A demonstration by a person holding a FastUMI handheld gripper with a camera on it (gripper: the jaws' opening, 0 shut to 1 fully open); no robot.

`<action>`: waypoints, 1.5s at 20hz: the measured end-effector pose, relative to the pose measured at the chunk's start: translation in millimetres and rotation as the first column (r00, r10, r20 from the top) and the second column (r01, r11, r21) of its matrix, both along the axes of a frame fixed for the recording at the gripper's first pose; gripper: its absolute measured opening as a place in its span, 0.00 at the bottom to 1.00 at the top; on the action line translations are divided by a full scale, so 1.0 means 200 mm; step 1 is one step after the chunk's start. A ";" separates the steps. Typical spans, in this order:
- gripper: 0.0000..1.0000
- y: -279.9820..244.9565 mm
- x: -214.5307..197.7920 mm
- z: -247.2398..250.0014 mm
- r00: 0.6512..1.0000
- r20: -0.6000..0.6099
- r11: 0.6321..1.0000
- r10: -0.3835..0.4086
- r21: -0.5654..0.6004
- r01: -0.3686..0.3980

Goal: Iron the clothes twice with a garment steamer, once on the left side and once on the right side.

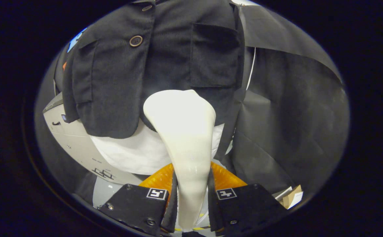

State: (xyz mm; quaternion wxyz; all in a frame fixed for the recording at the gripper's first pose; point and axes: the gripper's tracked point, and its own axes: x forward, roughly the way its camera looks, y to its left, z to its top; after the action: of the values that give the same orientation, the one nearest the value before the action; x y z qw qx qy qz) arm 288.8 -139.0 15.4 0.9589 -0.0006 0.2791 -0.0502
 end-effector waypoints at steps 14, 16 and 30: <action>0.41 0.41 -0.93 0.60 0.973 0.230 0.999 -0.032 0.000 0.033; 0.41 0.51 -1.04 0.67 0.968 0.251 1.000 -0.003 -0.010 0.005; 0.41 0.86 -1.51 0.92 0.933 0.339 0.993 0.118 -0.014 -0.120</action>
State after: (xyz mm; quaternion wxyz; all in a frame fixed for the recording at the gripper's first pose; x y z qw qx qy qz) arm -13.6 32.2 200.4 0.9939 -0.0054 0.1093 0.0095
